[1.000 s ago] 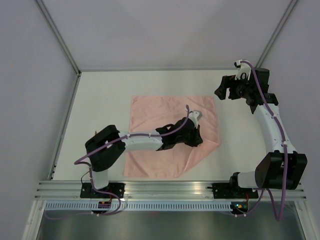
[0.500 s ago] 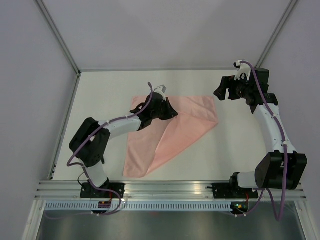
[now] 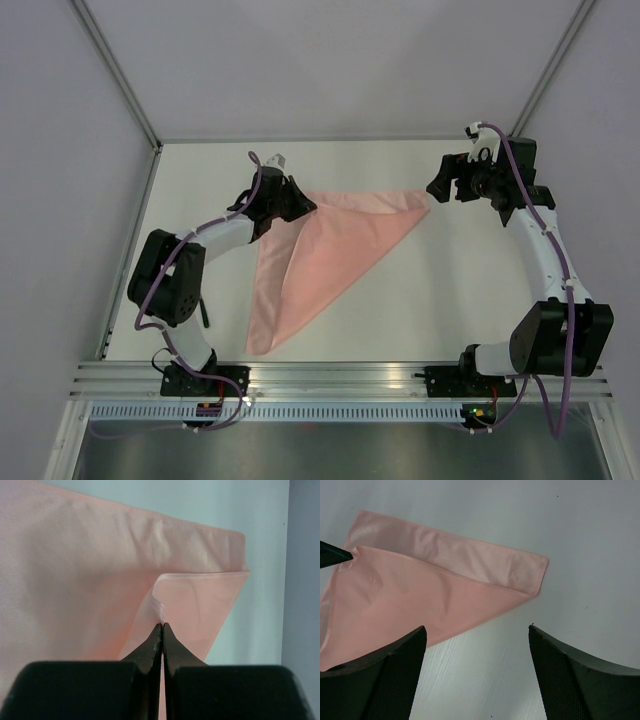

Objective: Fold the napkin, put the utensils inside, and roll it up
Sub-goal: Fold the napkin

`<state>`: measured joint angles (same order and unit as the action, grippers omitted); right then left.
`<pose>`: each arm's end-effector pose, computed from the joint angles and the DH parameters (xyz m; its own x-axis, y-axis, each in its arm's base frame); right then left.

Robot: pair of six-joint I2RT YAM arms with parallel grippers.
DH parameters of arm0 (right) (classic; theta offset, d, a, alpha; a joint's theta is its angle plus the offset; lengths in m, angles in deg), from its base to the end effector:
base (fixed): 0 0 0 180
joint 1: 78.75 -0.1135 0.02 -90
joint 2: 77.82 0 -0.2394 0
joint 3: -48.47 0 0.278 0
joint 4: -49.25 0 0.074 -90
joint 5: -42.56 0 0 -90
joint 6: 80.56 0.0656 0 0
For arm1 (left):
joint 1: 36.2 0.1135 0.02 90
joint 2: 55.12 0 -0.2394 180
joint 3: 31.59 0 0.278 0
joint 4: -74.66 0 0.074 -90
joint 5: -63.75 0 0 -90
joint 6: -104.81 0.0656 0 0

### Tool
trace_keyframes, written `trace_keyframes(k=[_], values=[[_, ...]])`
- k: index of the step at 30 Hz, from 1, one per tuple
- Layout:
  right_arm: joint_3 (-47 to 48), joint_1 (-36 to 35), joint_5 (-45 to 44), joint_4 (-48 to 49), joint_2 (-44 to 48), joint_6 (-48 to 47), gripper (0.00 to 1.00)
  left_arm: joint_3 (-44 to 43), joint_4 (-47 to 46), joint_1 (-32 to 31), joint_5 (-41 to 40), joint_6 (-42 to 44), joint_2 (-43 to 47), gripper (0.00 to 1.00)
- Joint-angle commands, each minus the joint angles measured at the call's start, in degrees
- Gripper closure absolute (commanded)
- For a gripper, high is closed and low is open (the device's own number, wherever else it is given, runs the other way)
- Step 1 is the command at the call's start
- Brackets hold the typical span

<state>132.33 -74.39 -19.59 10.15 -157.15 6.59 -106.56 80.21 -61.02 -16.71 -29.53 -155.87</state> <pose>0.3628 0.0031 0.2958 -0.5493 -0.0022 -0.8356 -0.3441 0.9119 0.2238 0.3889 -0.1918 0.1557 -0.7167 -0.4279 -0.5507 0.0581 0.7502 -0.6586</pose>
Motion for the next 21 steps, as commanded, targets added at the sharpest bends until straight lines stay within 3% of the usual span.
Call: trace_keyframes(k=[1,21], values=[[0.6,0.2,0.6,-0.6,-0.4,0.0,0.12,-2.3,0.3,2.1,2.3,-2.6,0.3,0.98],[0.7,0.3,0.8,-0.8,-0.7,-0.3,0.12,-6.8,1.3,9.5,4.9,-2.8,-3.9,0.98]])
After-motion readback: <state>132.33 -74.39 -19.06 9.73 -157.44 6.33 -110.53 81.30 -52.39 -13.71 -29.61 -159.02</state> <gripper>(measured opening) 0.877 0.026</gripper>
